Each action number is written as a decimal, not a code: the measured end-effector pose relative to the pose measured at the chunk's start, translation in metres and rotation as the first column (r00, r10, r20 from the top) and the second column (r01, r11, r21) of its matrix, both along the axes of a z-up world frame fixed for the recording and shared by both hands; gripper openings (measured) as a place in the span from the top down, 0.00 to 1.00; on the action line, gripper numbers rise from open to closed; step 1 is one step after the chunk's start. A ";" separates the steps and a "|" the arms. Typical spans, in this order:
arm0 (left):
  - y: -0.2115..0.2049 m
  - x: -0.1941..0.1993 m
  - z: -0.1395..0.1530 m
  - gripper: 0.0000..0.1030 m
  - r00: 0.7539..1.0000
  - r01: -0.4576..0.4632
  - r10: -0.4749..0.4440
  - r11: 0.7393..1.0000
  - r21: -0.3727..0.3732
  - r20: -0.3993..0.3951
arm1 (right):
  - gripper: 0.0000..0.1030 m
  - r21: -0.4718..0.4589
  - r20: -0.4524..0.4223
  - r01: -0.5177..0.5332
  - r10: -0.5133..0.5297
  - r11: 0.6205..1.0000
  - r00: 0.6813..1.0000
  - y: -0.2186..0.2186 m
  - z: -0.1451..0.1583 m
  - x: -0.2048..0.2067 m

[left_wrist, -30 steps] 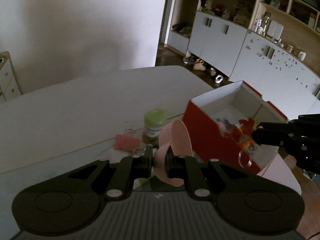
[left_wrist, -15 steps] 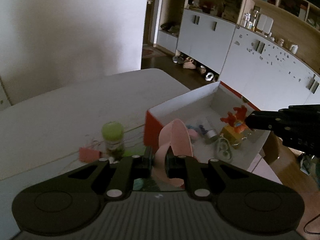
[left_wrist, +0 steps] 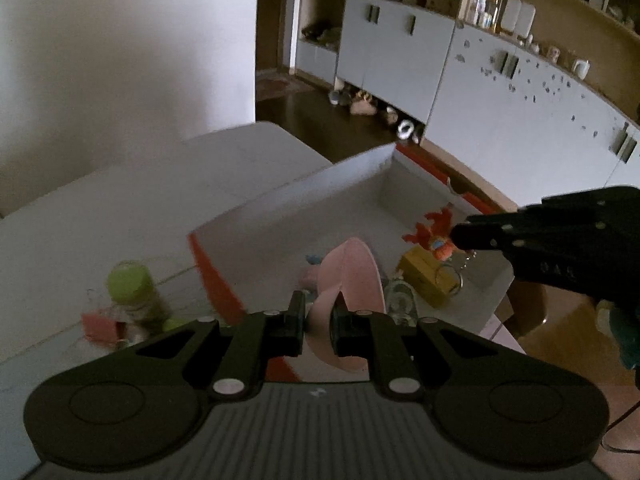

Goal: Organize rigid objects
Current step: 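Carry the pink heart bowl and red flower keychain over the red box with both tools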

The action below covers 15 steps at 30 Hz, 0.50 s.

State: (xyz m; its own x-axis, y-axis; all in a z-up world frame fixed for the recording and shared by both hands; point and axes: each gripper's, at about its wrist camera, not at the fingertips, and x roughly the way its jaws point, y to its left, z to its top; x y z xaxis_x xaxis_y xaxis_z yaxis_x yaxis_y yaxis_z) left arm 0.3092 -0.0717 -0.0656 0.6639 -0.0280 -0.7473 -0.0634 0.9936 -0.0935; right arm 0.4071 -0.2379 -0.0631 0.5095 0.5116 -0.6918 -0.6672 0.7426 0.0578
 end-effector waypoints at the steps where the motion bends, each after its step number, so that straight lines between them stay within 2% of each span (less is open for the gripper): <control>1: -0.003 0.004 -0.003 0.88 1.000 0.000 0.000 1.000 0.000 -0.012 | 0.89 -0.006 -0.012 0.005 -0.005 1.000 1.000 0.000 -0.001 0.005; 15: -0.038 0.063 -0.047 0.88 0.984 -0.008 0.013 1.000 0.027 -0.180 | 0.89 -0.031 -0.062 0.010 -0.012 0.999 0.998 0.004 -0.019 0.067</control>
State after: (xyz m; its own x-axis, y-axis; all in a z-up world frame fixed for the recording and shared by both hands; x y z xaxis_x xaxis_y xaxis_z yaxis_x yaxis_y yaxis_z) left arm 0.3717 -0.1100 -0.1125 0.5189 -0.0008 -0.8548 -0.0869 0.9948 -0.0537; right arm 0.4740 -0.2343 -0.0820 0.4704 0.4841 -0.7378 -0.6551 0.7517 0.0756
